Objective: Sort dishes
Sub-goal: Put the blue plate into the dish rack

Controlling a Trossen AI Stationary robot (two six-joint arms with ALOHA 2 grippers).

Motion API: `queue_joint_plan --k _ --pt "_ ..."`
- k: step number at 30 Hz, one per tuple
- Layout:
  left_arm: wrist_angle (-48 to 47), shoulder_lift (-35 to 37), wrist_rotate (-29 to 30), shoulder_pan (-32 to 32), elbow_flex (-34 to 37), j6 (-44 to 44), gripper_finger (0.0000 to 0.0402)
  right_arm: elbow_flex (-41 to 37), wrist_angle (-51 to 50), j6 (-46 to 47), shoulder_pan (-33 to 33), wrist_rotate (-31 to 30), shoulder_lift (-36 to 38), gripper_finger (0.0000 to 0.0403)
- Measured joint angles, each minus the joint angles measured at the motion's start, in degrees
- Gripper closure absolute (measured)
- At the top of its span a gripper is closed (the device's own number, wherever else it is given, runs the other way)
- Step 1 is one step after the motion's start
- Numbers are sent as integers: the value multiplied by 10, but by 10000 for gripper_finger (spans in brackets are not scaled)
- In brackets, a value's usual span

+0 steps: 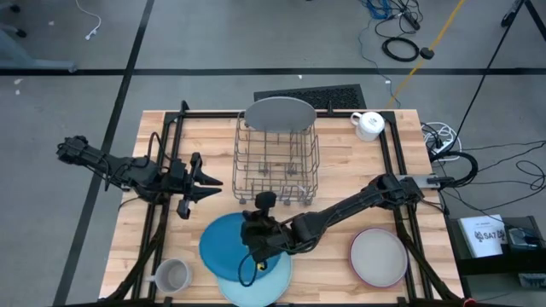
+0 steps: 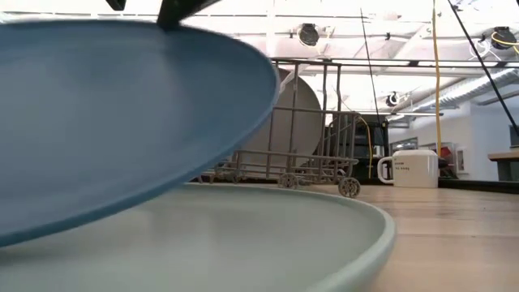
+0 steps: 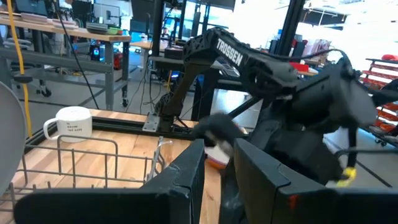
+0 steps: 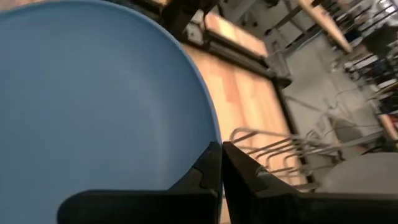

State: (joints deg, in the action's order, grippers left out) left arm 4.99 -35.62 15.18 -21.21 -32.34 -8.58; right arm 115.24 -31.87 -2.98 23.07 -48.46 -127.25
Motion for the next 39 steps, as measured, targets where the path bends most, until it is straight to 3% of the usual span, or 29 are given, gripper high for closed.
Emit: queue_joint_plan --k 8,15,21,32,39 --pt "-4 0 0 0 0 -2 314 36 -32 -23 5 -54 0 402" --pt "-65 0 -2 0 0 -16 314 42 -43 -24 8 -73 1 402" --pt "-65 0 -48 0 0 -16 314 42 -43 -29 13 -103 2 402" --pt "-51 1 -40 0 0 -12 314 42 12 -84 33 -161 12 402" --pt "-48 2 -38 0 0 -12 314 42 22 -91 43 -167 33 402"
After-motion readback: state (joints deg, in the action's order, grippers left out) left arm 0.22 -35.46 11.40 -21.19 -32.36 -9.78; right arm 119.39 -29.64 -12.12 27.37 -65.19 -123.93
